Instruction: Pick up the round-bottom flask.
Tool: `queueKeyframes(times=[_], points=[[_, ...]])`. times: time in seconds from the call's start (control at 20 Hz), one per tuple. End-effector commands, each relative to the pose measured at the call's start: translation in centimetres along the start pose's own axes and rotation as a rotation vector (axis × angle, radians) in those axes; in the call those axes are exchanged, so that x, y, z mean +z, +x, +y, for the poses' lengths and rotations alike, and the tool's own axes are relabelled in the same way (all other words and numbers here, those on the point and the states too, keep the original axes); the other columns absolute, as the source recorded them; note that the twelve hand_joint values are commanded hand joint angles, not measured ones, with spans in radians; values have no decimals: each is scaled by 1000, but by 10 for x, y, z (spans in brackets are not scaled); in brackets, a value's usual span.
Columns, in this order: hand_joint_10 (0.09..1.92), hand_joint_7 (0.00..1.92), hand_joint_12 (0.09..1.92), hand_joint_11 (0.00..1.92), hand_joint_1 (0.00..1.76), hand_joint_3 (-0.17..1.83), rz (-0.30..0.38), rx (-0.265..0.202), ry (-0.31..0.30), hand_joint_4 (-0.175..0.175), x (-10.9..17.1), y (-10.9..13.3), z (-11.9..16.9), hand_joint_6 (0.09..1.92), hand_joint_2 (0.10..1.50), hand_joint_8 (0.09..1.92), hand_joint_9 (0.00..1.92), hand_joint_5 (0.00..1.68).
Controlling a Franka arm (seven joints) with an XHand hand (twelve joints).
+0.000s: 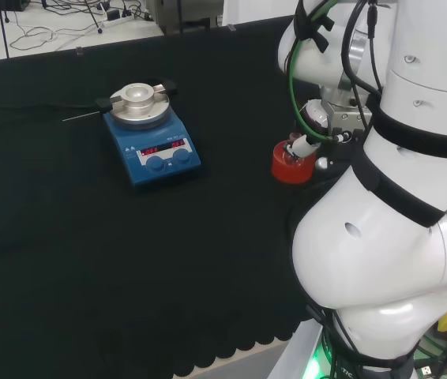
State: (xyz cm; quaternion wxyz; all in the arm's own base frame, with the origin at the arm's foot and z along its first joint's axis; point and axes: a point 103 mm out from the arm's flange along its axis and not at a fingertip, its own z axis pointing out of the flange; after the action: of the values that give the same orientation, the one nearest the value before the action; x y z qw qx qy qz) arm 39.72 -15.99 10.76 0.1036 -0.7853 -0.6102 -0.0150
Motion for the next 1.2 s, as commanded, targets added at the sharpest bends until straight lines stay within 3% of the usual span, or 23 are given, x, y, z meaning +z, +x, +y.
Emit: queueKeyframes(times=[0.05,0.45,0.55,0.6,0.7,0.9,1.05,1.2], points=[[690,330,1412,113,951,635,-4,-1,3,-62,1,0,0,732,635,717,500,906],[681,354,1403,145,971,643,-21,11,4,-74,-1,-1,2,719,658,717,524,992],[680,358,1405,159,1023,410,-21,13,7,87,-1,-2,2,825,831,724,531,1044],[679,359,1404,163,1035,296,-23,13,8,131,-2,-2,3,853,904,726,534,1053],[676,360,1402,168,1043,155,-29,15,6,166,-2,-2,3,872,986,727,536,1060],[675,362,1401,170,1048,98,-49,17,-9,175,-8,0,4,864,1014,726,539,1071],[614,428,1375,226,1096,516,-48,12,-6,127,-17,2,6,856,783,687,605,1146],[610,440,1368,243,1108,705,-39,9,-3,119,-31,3,7,897,685,690,618,1160]])
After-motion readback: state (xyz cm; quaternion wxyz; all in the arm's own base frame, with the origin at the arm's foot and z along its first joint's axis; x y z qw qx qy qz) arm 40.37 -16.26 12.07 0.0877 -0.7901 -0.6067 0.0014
